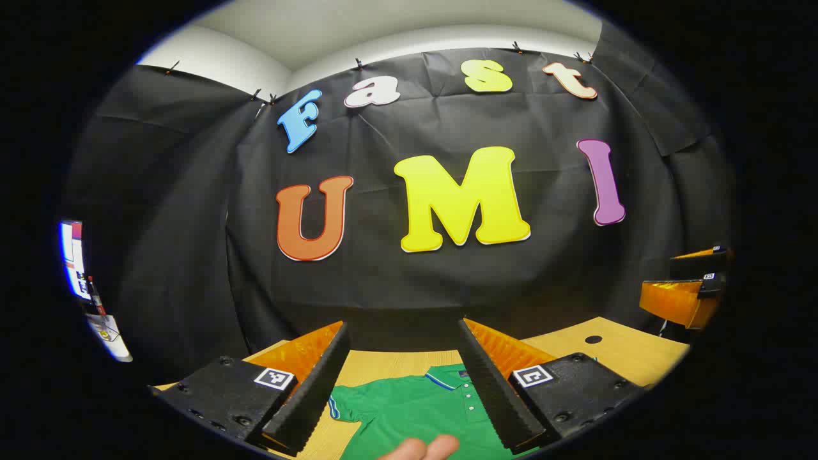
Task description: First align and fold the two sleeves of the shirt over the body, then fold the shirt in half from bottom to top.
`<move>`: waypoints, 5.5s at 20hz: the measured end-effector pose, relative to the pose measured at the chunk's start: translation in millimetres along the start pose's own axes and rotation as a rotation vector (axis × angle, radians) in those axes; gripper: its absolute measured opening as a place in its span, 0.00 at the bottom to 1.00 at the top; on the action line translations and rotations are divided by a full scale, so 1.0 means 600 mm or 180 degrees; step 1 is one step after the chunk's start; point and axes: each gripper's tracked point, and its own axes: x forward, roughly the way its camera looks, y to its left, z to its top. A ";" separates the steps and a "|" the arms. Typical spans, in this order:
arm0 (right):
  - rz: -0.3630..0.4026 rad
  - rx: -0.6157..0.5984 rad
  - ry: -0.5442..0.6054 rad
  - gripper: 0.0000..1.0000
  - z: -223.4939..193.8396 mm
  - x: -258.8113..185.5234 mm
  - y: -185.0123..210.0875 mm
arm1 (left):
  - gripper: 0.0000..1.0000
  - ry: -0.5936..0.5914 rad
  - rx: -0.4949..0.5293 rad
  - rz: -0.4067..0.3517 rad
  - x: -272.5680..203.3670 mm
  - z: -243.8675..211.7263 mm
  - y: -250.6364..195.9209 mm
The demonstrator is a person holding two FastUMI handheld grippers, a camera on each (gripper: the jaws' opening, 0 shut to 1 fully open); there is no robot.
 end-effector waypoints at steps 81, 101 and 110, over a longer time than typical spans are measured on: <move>-0.0413 -0.0517 0.1542 0.00 -0.344 0.308 -0.045 | 1.00 0.0941 -0.0153 0.0138 -0.078 -0.294 0.137; -0.0318 -0.0086 0.0431 0.95 -0.096 0.118 -0.055 | 1.00 0.0718 -0.0367 0.0811 -0.091 -0.228 0.251; -0.0176 -0.0008 0.0460 0.97 -0.135 -0.038 -0.082 | 1.00 0.0481 -0.0536 0.0779 -0.022 -0.124 0.255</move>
